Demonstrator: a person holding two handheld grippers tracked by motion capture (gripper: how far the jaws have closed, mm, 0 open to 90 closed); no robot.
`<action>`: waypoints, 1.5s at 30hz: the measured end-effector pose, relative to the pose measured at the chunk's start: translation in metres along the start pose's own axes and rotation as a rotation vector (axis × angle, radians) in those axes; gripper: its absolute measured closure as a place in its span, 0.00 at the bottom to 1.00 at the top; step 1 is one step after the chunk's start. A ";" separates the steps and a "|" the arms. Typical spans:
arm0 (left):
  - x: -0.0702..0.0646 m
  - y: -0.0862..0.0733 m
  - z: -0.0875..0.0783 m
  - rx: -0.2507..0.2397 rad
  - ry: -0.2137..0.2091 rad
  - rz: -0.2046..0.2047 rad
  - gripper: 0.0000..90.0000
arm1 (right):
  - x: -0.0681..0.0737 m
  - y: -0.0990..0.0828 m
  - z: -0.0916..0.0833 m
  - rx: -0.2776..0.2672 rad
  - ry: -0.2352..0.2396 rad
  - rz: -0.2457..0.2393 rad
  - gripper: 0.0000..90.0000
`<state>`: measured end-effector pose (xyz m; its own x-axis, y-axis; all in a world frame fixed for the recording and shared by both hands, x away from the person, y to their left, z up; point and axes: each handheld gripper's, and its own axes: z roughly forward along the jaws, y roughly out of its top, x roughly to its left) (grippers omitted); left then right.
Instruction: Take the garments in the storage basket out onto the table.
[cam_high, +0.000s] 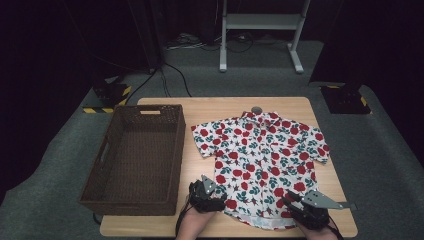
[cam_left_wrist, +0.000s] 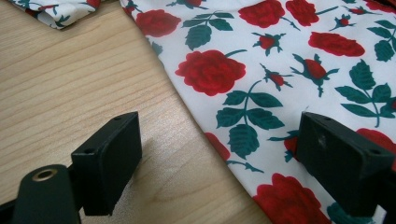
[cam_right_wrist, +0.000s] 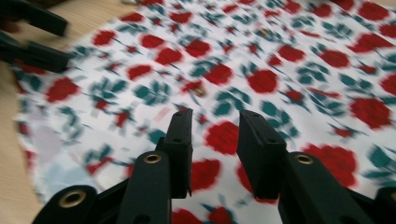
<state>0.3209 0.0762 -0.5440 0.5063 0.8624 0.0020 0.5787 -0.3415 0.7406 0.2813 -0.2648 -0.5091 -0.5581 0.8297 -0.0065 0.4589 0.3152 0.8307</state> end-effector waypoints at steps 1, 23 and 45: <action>0.000 0.000 0.000 -0.001 0.000 -0.004 0.17 | -0.005 -0.002 0.001 0.006 -0.012 0.007 0.70; -0.005 0.041 0.035 0.025 -0.067 0.011 0.17 | -0.078 0.009 0.040 0.105 -0.136 0.095 0.38; -0.023 0.027 0.025 0.038 -0.052 0.061 0.13 | -0.069 -0.013 0.032 0.164 -0.135 0.106 0.36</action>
<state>0.3404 0.0378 -0.5406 0.5731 0.8194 0.0105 0.5690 -0.4071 0.7145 0.3356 -0.3114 -0.5370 -0.4086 0.9127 -0.0076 0.6225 0.2847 0.7290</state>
